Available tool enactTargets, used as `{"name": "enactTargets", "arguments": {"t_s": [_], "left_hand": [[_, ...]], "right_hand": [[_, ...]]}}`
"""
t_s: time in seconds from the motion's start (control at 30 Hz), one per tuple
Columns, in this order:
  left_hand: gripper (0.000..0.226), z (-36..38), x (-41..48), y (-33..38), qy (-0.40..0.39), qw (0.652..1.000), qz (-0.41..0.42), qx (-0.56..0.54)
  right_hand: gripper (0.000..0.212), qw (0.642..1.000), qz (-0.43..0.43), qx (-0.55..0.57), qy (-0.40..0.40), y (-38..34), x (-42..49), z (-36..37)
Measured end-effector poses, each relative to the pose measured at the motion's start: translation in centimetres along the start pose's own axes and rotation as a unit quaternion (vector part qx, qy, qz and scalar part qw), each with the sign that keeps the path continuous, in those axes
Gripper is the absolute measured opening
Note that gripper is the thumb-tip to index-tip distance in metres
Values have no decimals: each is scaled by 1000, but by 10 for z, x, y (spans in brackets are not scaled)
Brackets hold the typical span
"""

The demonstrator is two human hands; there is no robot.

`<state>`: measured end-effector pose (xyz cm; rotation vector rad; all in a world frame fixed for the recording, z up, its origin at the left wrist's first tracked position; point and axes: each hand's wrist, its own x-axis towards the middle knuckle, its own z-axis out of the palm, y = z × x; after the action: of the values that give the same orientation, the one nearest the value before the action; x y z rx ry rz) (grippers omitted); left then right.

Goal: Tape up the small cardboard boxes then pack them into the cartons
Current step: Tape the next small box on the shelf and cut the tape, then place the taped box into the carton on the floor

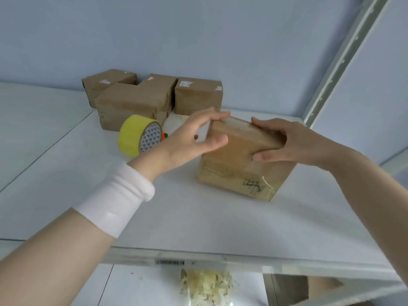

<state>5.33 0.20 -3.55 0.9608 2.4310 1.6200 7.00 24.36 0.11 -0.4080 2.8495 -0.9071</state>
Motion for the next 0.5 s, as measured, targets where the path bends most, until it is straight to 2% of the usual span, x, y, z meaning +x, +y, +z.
{"name": "enactTargets", "arguments": {"t_s": [0.1,0.2,0.3,0.37,0.5], "left_hand": [[59,9,-16,15,-26,999,14,-23],[58,18,-31,35,-38,996,65,-57],[70,27,-52,45,-64,985,160,-35],[83,39,-67,48,-112,973,194,-59],[96,82,-80,56,-241,951,130,-147]], "right_hand": [[98,999,15,25,20,-9,-45,3],[102,997,24,26,73,-30,-92,9],[110,989,18,-48,139,-48,-147,27],[106,975,5,-125,186,-55,-187,46],[101,932,39,-228,279,-54,-263,75]]}}
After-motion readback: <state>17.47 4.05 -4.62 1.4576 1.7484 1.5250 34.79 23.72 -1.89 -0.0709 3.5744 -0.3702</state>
